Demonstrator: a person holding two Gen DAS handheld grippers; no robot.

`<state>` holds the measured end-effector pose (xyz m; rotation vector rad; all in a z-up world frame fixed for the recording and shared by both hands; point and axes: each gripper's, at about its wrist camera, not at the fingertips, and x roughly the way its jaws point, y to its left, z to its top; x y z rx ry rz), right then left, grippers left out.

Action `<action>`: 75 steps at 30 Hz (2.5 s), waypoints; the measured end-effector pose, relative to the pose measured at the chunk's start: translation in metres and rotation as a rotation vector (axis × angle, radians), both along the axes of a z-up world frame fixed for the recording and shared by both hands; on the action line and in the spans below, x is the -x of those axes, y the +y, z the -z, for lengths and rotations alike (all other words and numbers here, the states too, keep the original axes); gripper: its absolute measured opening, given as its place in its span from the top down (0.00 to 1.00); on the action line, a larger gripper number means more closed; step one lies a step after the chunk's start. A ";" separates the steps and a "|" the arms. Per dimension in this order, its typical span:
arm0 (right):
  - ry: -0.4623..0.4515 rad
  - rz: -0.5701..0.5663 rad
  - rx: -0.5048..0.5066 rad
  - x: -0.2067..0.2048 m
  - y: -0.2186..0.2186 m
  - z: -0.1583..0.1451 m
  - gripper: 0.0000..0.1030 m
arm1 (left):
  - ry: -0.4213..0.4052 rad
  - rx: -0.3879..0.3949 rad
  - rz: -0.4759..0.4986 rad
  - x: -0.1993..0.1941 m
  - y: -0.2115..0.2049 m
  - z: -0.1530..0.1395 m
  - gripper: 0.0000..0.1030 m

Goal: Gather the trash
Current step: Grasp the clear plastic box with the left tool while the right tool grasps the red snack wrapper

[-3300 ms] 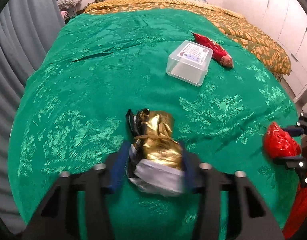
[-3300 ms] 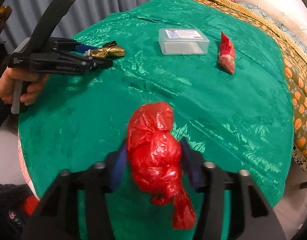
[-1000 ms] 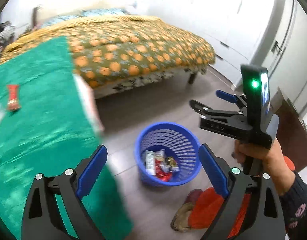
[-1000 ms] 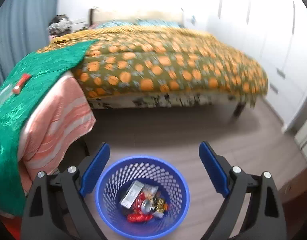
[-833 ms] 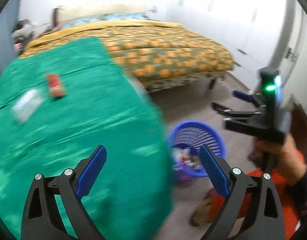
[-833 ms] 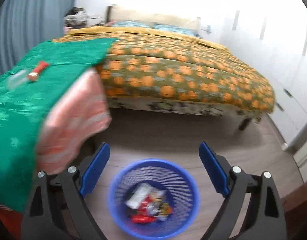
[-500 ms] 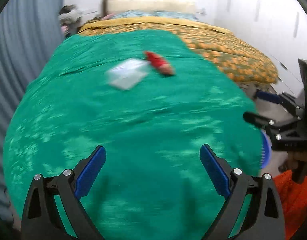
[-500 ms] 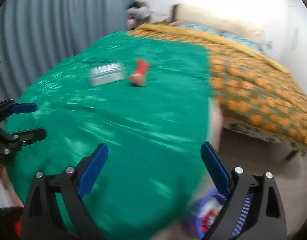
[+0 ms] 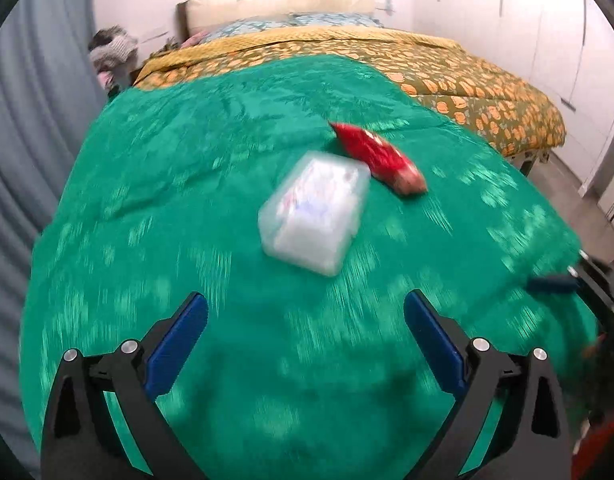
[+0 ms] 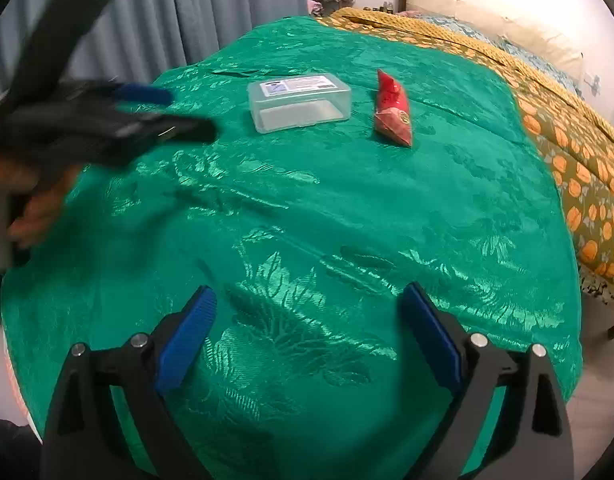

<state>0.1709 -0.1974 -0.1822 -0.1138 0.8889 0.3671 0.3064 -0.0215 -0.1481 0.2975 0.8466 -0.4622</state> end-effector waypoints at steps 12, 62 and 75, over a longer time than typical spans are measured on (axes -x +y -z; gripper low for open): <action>-0.003 0.008 0.005 0.001 -0.001 -0.001 0.11 | 0.089 -0.123 0.128 -0.084 -0.060 0.030 0.21; 0.056 0.176 -0.047 -0.168 -0.018 -0.019 0.71 | 0.087 0.027 -0.357 0.047 0.067 0.040 0.04; 0.058 -0.014 -0.067 -0.037 -0.015 -0.036 0.71 | 0.086 0.025 -0.357 0.047 0.068 0.040 0.05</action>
